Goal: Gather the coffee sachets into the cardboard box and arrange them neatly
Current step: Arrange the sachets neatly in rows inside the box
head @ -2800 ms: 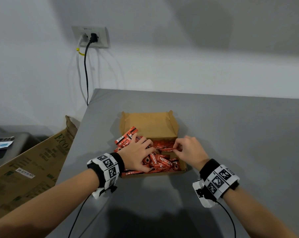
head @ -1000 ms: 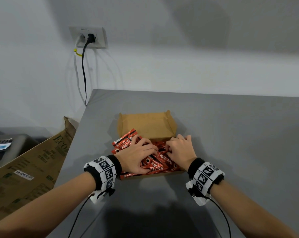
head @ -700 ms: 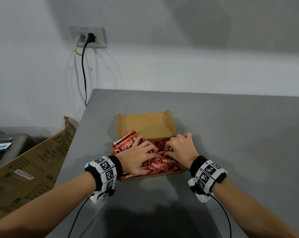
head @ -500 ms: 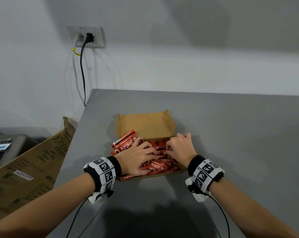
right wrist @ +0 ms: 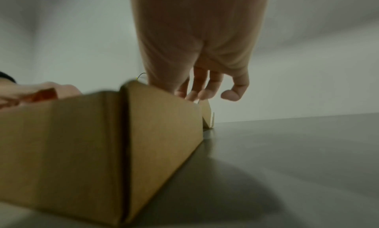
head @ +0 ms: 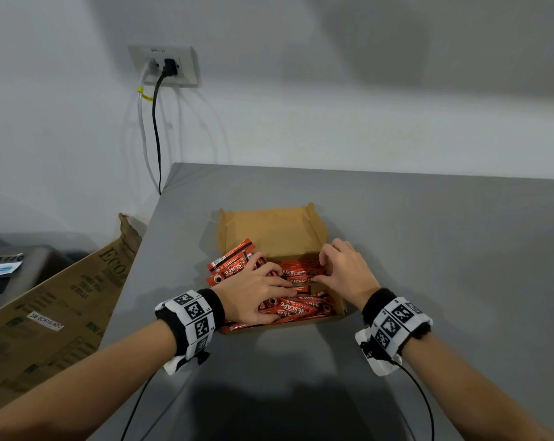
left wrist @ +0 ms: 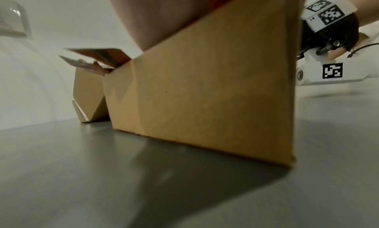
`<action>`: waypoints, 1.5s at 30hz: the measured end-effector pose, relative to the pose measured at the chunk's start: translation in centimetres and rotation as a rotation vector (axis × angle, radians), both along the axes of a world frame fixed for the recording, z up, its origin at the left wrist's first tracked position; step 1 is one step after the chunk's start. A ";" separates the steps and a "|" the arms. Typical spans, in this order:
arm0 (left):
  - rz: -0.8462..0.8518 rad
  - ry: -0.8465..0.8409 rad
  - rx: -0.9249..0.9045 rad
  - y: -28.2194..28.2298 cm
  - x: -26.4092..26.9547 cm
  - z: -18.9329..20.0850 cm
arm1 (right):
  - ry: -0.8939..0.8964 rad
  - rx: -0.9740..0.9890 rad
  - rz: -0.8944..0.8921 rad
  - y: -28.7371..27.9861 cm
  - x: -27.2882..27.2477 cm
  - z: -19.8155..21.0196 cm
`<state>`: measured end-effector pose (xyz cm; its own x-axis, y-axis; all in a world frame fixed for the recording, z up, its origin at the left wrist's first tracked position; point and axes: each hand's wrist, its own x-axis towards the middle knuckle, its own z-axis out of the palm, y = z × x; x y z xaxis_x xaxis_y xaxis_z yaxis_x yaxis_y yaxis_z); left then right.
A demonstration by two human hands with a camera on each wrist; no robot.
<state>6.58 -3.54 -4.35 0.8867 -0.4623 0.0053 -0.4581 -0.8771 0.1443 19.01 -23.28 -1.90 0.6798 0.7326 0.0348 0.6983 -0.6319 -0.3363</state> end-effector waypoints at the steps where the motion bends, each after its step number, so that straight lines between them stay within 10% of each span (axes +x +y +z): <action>1: 0.003 0.004 -0.004 0.0 0.0 0.0 | 0.009 0.025 -0.006 0.0 -0.1 -0.1; 20: 0.016 0.035 -0.008 0.0 0.1 0.1 | 0.209 0.009 -0.049 0.2 0.6 -0.1; 29: 0.008 0.009 -0.025 0.1 0.2 -0.1 | -0.222 -0.049 0.019 -0.4 -1.3 1.1; 45: 0.005 0.028 -0.010 0.1 0.2 0.0 | 0.085 -0.236 0.138 1.1 -2.4 -0.1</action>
<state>6.81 -3.45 -4.31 0.8890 -0.4576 -0.0144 -0.4492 -0.8779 0.1660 16.63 -22.20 -2.03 0.5662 0.7994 -0.2009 0.7588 -0.6007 -0.2518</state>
